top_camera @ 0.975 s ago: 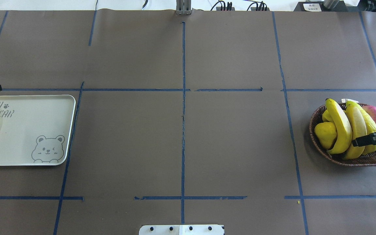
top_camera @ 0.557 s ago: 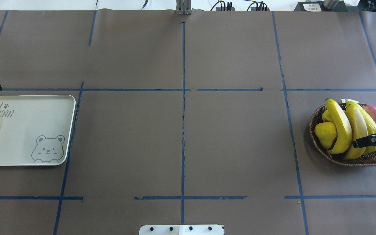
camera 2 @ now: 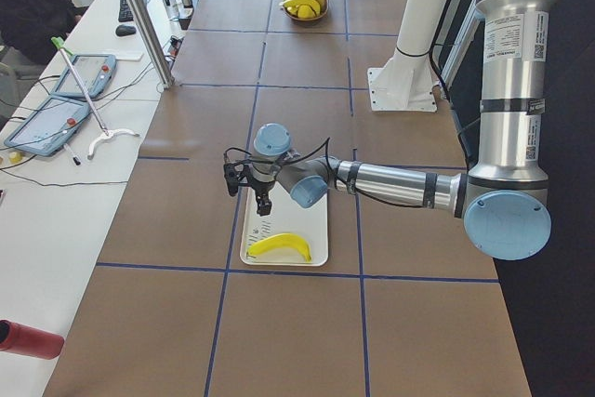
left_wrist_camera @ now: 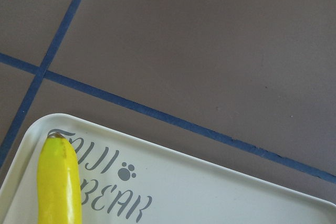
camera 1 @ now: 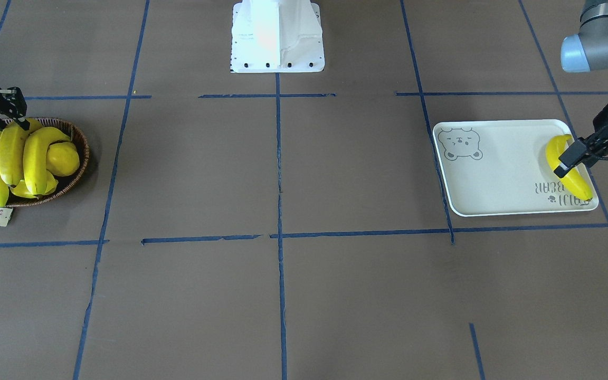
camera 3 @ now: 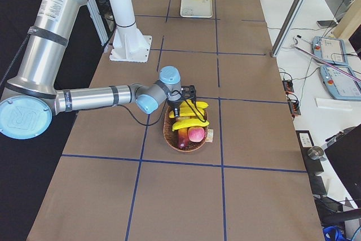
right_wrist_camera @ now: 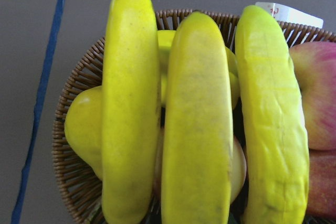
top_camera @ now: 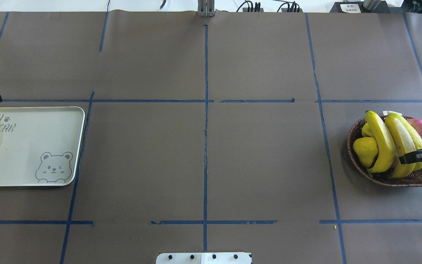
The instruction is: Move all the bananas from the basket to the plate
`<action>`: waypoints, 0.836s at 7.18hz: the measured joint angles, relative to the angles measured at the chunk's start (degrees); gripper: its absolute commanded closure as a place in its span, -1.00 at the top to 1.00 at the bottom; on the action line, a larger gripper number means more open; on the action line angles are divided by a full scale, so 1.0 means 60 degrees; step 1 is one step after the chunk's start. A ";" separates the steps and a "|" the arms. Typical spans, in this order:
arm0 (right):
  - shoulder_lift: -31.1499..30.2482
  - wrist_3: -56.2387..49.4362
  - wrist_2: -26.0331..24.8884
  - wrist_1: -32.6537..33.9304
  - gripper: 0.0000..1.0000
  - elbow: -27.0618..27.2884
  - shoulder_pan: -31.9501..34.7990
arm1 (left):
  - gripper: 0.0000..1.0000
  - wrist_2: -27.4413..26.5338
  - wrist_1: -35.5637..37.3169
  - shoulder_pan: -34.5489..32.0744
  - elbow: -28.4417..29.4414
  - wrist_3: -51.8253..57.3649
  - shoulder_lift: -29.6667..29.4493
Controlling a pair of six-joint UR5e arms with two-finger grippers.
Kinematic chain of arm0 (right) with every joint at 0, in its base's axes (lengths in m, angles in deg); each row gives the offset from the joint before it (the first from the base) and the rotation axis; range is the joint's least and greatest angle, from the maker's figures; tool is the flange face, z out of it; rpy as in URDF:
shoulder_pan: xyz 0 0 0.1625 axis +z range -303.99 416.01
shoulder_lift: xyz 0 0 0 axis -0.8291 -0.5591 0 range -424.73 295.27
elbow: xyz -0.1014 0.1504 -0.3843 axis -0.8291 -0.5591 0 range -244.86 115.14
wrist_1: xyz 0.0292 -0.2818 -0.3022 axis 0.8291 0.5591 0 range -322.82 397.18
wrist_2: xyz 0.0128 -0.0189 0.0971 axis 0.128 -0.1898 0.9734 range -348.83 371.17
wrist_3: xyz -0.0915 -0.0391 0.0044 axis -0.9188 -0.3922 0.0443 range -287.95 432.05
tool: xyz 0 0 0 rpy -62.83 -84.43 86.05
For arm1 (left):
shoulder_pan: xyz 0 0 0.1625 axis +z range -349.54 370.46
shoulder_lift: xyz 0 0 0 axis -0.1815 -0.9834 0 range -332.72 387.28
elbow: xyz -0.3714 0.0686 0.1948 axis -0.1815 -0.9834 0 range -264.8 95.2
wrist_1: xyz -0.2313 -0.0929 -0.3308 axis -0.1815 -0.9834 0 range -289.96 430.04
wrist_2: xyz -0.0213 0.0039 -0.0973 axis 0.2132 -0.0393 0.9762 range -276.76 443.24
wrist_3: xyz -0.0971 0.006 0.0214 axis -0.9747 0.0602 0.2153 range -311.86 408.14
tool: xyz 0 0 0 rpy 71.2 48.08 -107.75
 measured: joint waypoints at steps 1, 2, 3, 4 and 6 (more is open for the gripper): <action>-0.0070 -0.0003 0.0124 0.0000 -0.98 0.0120 0.0297 | 0.99 0.0000 0.0000 0.0000 -0.0010 -0.0003 -0.0001; -0.0255 -0.0008 0.0289 -0.0003 -0.99 0.0437 0.0724 | 0.99 0.0000 0.0000 0.0000 -0.0027 -0.0017 -0.0006; -0.0446 -0.0015 0.0613 -0.0009 -0.99 0.0910 0.1323 | 0.99 0.0004 0.0000 0.0000 -0.0060 -0.0047 -0.0009; -0.0571 -0.0018 0.1048 -0.0013 -0.99 0.1346 0.1981 | 0.99 0.0010 0.0000 0.0000 -0.0103 -0.0083 -0.0010; -0.0507 -0.0023 0.1916 -0.0018 -0.99 0.1867 0.3234 | 0.99 0.0077 0.0000 0.0002 -0.0148 -0.0112 -0.0020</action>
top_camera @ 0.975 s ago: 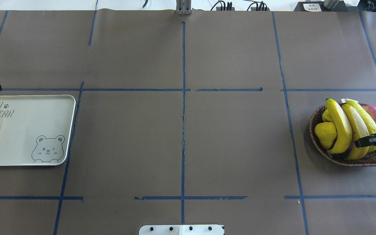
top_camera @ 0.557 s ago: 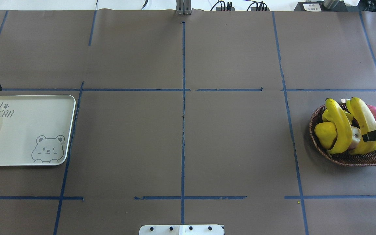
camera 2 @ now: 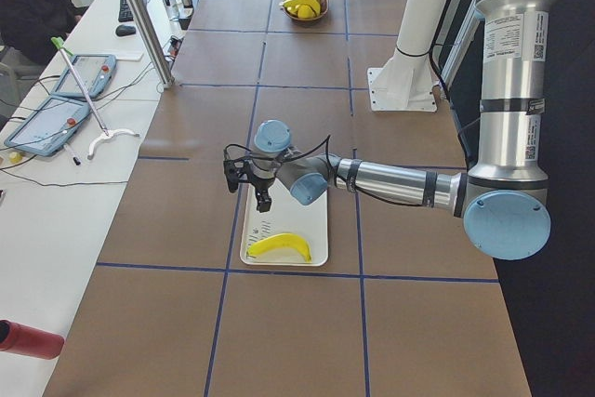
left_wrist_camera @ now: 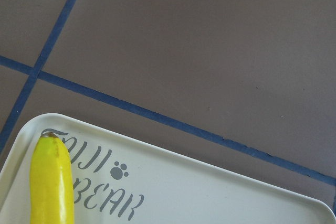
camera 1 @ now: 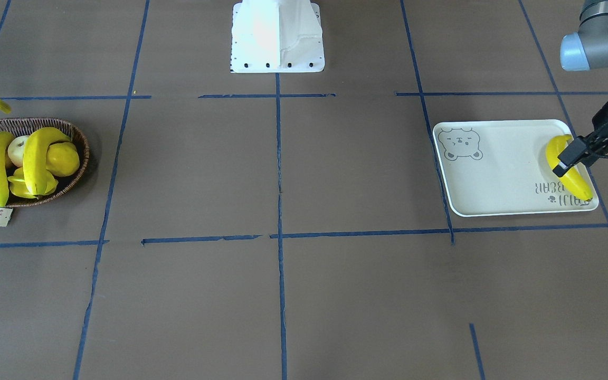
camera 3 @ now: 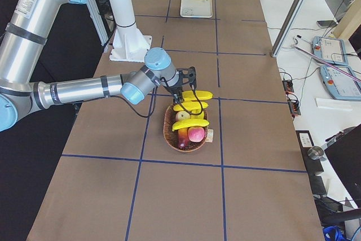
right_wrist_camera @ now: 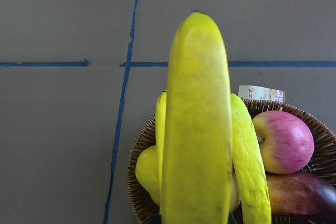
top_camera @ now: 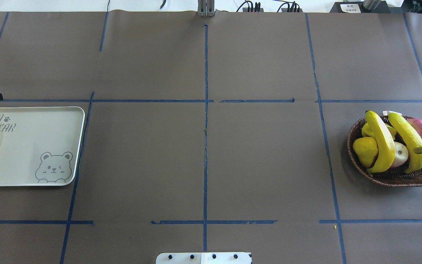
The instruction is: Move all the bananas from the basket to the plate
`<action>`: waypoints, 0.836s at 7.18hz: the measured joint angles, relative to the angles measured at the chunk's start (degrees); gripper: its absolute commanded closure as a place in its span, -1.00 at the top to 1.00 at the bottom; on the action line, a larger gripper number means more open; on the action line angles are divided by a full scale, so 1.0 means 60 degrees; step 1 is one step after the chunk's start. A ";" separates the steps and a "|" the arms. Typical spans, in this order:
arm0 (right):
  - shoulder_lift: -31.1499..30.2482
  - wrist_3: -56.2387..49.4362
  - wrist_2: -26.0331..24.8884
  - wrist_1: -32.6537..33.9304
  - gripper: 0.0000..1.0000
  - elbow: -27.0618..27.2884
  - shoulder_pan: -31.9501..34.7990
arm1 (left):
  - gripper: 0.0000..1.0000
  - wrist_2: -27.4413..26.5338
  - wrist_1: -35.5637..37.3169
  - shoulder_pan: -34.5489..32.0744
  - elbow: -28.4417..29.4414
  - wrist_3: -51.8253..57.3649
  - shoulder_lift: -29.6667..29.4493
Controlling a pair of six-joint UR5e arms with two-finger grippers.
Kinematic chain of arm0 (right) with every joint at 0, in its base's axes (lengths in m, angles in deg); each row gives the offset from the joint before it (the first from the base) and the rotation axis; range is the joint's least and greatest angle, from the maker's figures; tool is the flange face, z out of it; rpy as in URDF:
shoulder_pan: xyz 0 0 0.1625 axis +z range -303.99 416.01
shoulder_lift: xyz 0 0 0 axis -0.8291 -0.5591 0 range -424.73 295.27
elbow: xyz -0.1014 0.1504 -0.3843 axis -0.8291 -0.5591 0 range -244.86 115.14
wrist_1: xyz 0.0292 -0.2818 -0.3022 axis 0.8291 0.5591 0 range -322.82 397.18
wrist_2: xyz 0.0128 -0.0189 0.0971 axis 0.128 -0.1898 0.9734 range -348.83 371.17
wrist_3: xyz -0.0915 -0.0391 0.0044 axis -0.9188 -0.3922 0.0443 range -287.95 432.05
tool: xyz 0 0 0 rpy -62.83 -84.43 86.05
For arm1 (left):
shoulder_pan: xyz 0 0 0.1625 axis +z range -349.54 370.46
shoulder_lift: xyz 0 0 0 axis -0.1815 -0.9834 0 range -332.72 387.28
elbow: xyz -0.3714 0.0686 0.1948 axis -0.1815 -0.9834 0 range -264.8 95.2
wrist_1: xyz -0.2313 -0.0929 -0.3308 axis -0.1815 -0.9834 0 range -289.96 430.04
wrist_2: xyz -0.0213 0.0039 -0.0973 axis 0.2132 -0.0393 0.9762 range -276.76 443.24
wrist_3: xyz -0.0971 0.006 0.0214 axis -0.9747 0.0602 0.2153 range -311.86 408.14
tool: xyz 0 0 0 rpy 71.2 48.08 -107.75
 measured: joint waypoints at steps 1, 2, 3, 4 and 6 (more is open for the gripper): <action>0.0461 0.0056 0.0428 0.0016 -1.00 -0.0020 0.0354 | 0.99 0.0112 -0.0018 0.0016 -0.0010 -0.0011 -0.0044; 0.1146 0.0167 0.0746 0.0022 -0.99 -0.0320 0.0345 | 0.99 0.0197 -0.0046 0.0035 -0.0026 -0.0195 -0.0246; 0.1984 0.0366 0.0993 -0.0009 -0.99 -0.0907 0.0022 | 0.99 0.0284 -0.0065 0.0101 -0.0013 -0.0809 -0.0758; 0.2919 0.0721 0.1181 -0.0051 -0.98 -0.1585 -0.0481 | 0.99 0.0367 -0.0094 0.0315 -0.0013 -0.1824 -0.1539; 0.4802 0.1432 0.1631 -0.0096 -0.97 -0.2523 -0.1450 | 0.99 0.0388 -0.0654 0.1351 -0.0011 -0.4474 -0.3280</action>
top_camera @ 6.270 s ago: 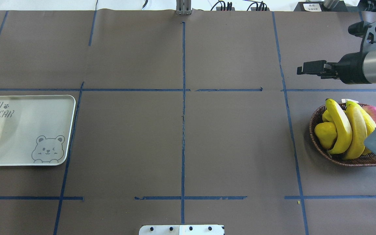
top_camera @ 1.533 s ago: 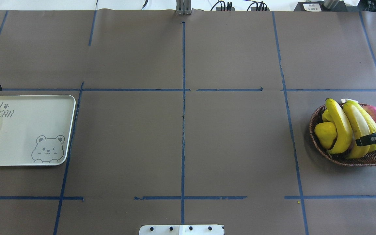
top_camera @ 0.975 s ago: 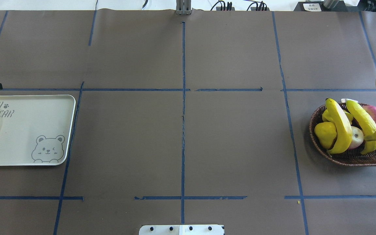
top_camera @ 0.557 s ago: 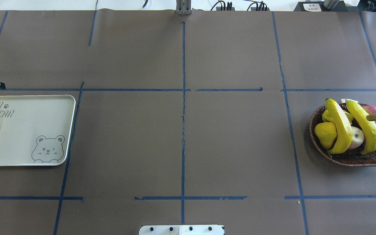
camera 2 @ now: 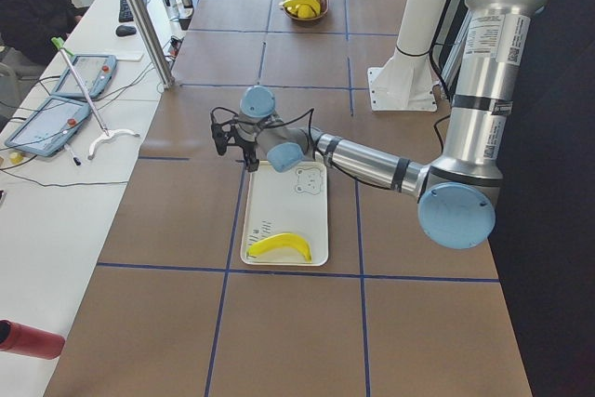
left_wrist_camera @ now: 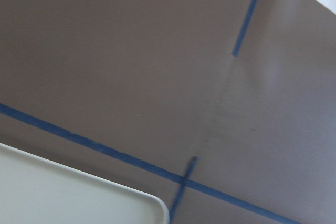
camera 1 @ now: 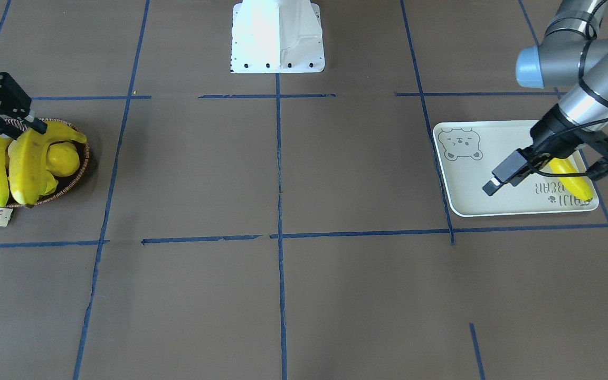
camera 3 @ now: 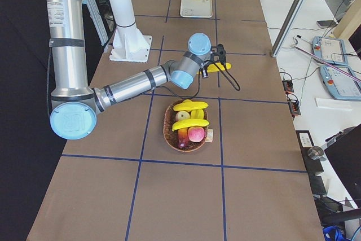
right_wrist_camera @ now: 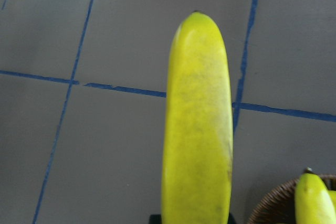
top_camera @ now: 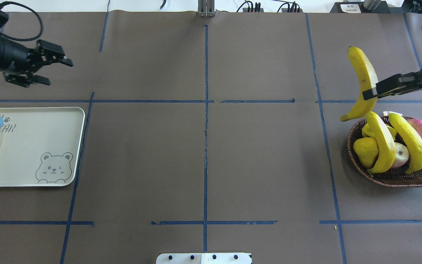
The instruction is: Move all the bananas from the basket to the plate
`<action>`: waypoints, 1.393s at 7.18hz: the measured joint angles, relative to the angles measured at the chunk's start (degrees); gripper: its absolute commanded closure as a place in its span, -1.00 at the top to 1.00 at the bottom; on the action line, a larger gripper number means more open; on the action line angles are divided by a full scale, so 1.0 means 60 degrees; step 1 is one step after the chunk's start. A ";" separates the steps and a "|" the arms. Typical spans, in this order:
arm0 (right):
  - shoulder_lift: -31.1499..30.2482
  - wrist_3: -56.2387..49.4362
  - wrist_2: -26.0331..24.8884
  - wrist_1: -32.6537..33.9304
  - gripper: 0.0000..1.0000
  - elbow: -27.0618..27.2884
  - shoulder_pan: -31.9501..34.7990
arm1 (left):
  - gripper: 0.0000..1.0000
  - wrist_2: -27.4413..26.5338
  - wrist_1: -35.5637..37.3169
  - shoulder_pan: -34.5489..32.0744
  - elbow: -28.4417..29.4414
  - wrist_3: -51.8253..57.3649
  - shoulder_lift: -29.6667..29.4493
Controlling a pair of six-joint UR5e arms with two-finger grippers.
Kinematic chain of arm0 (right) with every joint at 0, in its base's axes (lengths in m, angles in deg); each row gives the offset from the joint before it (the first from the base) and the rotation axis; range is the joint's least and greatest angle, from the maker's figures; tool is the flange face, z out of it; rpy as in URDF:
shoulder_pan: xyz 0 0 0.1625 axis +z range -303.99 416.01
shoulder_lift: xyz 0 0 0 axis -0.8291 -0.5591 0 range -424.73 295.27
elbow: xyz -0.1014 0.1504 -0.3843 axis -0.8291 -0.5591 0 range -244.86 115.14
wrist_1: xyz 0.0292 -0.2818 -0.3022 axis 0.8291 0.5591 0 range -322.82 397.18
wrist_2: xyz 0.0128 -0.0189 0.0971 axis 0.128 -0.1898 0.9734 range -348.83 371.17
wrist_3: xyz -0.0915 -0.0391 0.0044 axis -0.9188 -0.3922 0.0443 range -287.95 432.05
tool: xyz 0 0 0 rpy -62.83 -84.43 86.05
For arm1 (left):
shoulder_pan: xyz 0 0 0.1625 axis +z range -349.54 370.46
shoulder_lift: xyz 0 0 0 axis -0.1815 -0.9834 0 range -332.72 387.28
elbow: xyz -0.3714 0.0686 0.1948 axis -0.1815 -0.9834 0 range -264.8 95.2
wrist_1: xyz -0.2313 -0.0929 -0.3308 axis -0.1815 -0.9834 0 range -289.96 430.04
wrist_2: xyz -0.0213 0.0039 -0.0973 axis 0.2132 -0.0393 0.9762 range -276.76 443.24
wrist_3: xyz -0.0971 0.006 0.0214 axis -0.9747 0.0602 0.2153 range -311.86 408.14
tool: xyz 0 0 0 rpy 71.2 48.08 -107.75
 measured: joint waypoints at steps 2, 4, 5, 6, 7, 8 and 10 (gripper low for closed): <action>0.1716 0.1466 -0.0320 -0.0043 -0.95 -0.0325 -0.1024 | 0.99 -0.0075 -0.0991 0.0948 0.0022 -0.2118 -0.1284; 0.2732 0.3198 -0.2159 -0.0201 -0.95 -0.0161 -0.2487 | 0.99 -0.0143 -0.1924 0.1233 0.0011 -0.2797 -0.1755; 0.3048 0.3965 -0.3197 -0.0432 -0.95 -0.0097 -0.3241 | 0.99 -0.0208 -0.2160 0.1300 0.0022 -0.3036 -0.1966; 0.3226 0.4461 -0.3994 -0.0687 -0.95 -0.0068 -0.3850 | 0.98 -0.0286 -0.2243 0.1348 0.0074 -0.3288 -0.2204; 0.3353 0.4704 -0.4515 -0.0843 -0.95 -0.0053 -0.4289 | 0.98 -0.0469 -0.2267 0.1504 0.0164 -0.3416 -0.2435; 0.3441 0.4802 -0.4788 -0.0894 -0.95 -0.0050 -0.4545 | 0.98 -0.0771 -0.2266 0.1776 0.0245 -0.3459 -0.2669; 0.3512 0.4850 -0.5000 -0.0893 -0.95 -0.0045 -0.4806 | 0.98 -0.1454 -0.2269 0.2344 0.0558 -0.3447 -0.3199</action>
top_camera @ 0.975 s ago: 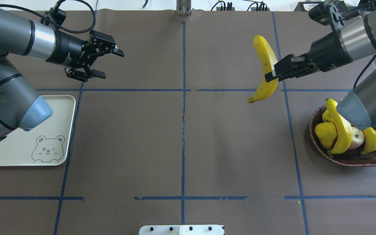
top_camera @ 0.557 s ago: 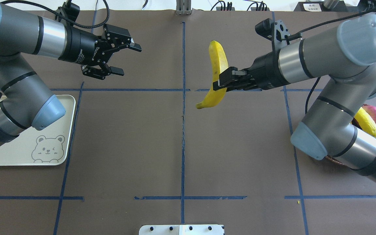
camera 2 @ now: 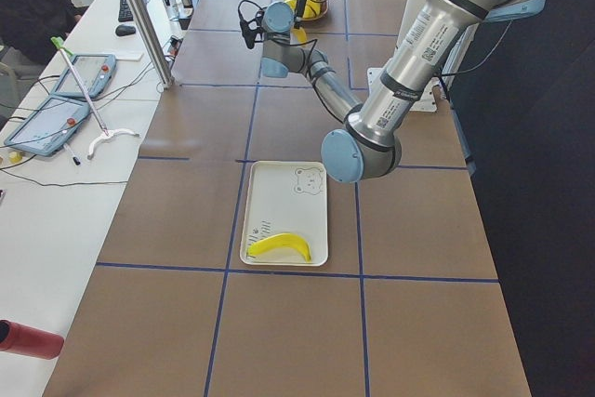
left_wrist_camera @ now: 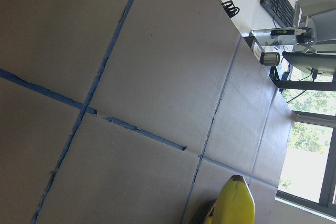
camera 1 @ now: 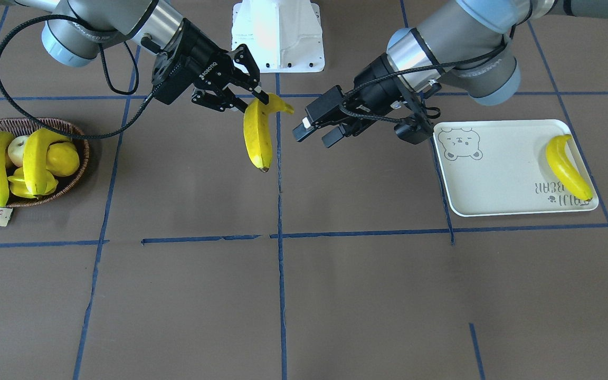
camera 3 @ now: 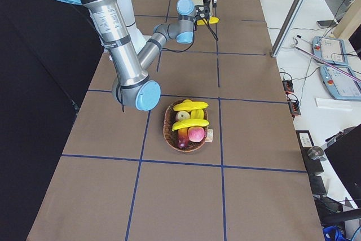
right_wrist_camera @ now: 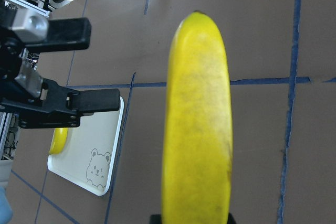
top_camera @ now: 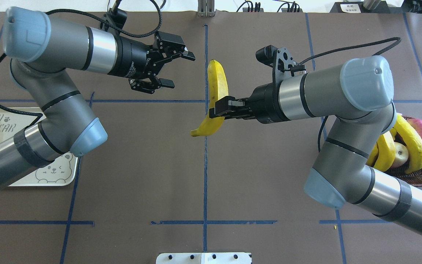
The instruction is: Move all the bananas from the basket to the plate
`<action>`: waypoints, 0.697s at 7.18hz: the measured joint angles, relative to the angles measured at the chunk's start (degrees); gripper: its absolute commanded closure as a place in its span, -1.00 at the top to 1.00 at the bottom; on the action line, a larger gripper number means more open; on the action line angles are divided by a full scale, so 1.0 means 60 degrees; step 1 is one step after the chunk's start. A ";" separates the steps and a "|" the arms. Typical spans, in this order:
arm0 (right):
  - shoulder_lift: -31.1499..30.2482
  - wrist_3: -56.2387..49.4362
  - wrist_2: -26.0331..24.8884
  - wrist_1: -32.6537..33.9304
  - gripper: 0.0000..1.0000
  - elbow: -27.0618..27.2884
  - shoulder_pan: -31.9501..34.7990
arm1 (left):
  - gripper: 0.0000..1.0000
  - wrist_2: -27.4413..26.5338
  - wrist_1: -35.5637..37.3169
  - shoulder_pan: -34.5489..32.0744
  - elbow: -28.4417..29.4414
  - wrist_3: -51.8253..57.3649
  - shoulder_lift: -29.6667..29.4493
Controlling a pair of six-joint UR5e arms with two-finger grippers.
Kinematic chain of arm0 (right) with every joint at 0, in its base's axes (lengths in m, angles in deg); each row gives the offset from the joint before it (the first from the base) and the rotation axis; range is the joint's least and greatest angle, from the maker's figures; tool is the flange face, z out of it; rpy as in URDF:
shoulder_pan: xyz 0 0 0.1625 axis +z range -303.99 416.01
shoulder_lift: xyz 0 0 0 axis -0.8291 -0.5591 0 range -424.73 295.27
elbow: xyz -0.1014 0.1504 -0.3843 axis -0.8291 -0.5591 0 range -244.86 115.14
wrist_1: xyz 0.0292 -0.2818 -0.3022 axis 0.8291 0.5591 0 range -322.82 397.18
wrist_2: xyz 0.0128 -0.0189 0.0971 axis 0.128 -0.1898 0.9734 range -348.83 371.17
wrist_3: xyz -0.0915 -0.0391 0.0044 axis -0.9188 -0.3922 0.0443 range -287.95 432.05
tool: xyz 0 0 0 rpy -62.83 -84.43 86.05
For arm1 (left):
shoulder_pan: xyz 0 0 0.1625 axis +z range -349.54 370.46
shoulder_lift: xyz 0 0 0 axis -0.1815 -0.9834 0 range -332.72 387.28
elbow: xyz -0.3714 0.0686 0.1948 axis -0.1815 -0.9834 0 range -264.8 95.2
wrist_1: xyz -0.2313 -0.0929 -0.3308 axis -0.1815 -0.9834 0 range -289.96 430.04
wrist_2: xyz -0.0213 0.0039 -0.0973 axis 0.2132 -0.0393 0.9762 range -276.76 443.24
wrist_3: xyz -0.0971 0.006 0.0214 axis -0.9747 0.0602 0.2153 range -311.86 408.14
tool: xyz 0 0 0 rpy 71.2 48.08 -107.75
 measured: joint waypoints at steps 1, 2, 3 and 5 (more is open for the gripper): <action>0.0015 0.0004 -0.0020 0.0011 -0.95 0.0000 -0.0104 | 0.98 -0.0134 -0.0009 0.0162 0.0097 0.0020 -0.0137; 0.0048 0.0005 -0.0030 0.0027 -0.95 0.0001 -0.0190 | 0.98 -0.0186 -0.0016 0.0292 0.0134 0.0048 -0.0214; 0.0103 0.0005 -0.0038 0.0047 -0.95 0.0001 -0.0241 | 0.98 -0.0203 -0.0019 0.0419 0.0156 0.0075 -0.0278; 0.0160 0.0005 -0.0067 0.0067 -0.95 0.0000 -0.0296 | 0.98 -0.0211 -0.0035 0.0642 0.0173 0.0105 -0.0331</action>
